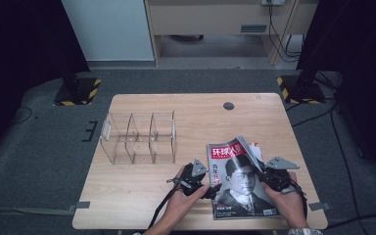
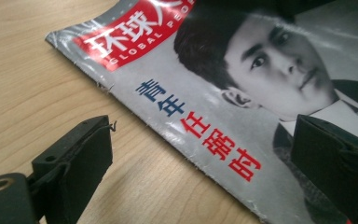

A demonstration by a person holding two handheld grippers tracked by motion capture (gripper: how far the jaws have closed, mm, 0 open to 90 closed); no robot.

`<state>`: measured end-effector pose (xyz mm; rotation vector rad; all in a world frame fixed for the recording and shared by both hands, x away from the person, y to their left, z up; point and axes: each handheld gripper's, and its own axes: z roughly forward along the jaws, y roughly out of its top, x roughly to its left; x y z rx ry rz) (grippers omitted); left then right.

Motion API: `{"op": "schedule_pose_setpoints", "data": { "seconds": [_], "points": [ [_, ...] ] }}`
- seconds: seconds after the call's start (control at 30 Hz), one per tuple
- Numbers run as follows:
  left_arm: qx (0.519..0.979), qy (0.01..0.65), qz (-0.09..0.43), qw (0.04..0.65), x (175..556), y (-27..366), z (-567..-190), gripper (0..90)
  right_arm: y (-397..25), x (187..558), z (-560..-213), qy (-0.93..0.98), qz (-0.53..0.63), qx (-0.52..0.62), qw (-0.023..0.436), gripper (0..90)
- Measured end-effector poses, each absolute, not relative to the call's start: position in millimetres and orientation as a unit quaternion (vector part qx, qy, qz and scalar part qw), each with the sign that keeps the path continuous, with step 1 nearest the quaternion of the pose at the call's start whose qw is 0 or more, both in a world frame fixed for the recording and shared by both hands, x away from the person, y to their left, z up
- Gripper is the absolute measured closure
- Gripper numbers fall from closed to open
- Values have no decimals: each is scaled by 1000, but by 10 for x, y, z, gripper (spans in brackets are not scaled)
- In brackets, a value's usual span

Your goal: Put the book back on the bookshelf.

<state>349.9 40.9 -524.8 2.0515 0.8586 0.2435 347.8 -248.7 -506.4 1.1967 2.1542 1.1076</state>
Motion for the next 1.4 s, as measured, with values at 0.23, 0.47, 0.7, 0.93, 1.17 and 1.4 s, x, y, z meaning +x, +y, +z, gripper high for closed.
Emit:
{"op": "schedule_pose_setpoints", "data": {
  "seconds": [0.23,0.47,0.7,0.93,1.17,1.4],
  "points": [
    [826,352,91,431,3519,374,-5307,67,-2479,3444,-5002,780,414,413,225,876],
    [822,354,82,438,3546,412,-5300,67,-2458,3381,-4900,777,435,390,235,877],
    [820,351,70,446,3579,410,-5306,74,-2455,3341,-4819,769,473,367,227,878],
    [825,348,51,442,3627,392,-5324,75,-2523,3330,-4759,734,530,369,210,878],
    [828,335,2,450,3656,284,-5364,105,-2569,3386,-4830,710,562,387,177,878],
    [838,333,28,432,3648,274,-5338,172,-2490,3465,-4976,744,507,401,173,876]
  ]
}}
